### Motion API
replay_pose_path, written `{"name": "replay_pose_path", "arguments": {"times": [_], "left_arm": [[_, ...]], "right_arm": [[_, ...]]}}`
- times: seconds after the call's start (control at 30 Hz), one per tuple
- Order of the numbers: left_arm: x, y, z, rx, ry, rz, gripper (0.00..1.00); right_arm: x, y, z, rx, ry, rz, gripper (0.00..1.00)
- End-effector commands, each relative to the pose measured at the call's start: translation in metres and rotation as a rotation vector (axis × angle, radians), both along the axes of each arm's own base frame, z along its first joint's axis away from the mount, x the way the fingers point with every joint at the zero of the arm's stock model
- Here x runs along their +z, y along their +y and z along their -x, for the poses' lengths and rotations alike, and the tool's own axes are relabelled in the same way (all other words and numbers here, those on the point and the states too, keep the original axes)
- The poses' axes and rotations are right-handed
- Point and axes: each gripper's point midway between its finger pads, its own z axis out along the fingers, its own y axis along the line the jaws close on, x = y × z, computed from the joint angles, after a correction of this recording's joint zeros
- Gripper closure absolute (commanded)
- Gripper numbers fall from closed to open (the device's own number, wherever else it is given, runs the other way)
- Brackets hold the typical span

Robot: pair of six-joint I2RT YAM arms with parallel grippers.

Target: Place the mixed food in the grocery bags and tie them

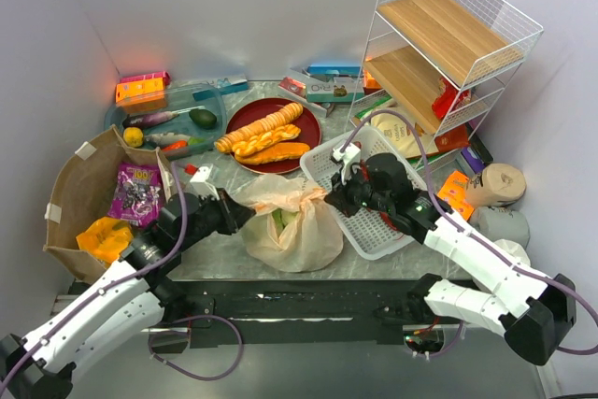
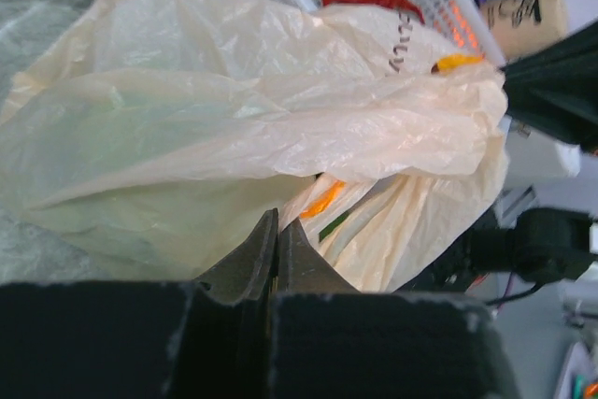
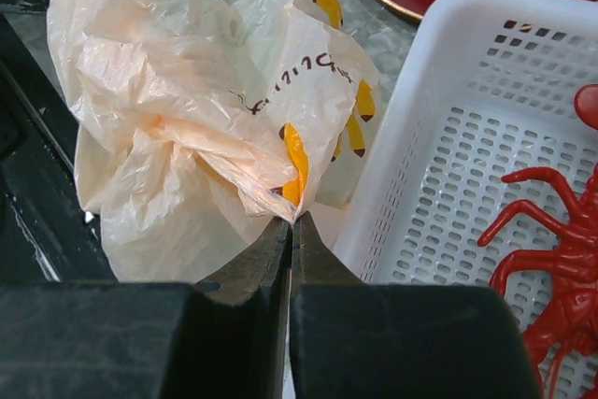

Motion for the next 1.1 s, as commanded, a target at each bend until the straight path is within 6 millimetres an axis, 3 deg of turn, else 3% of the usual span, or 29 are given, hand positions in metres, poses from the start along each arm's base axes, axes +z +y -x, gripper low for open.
{"name": "replay_pose_path", "arguments": {"times": [0.0,0.03,0.07,0.17,0.27,0.43,0.67,0.9,1.0,1.07], "left_arm": [[-0.005,-0.021,0.012,-0.201,-0.048,-0.023,0.99],[-0.010,-0.026,0.013,-0.232,-0.034,-0.035,0.99],[-0.008,-0.029,0.014,-0.259,-0.046,-0.042,0.99],[-0.008,-0.029,0.014,-0.278,-0.055,-0.068,0.99],[-0.002,-0.027,0.014,-0.270,-0.078,-0.065,0.99],[-0.002,-0.024,0.015,-0.257,-0.077,-0.061,0.99],[-0.003,-0.025,0.014,-0.263,-0.074,-0.065,0.99],[-0.003,-0.025,0.014,-0.260,-0.074,-0.066,0.99],[-0.004,-0.024,0.014,-0.259,-0.075,-0.067,0.99],[-0.003,-0.024,0.014,-0.255,-0.077,-0.065,0.99]], "right_arm": [[0.009,0.009,0.001,0.052,-0.026,-0.081,0.82],[0.016,0.014,0.001,0.066,-0.044,-0.113,0.76],[0.017,0.016,0.002,0.080,-0.049,-0.125,0.60],[0.023,0.020,0.004,0.086,-0.040,-0.161,0.40],[0.023,0.014,-0.001,0.049,-0.048,-0.144,0.33],[0.025,0.007,-0.002,0.033,-0.061,-0.160,0.30],[-0.002,0.005,0.001,0.046,-0.001,-0.107,0.33],[-0.006,0.017,-0.002,0.084,0.001,-0.140,0.38],[-0.006,0.022,-0.005,0.095,-0.003,-0.151,0.49],[-0.005,0.023,-0.006,0.095,-0.004,-0.150,0.67]]}}
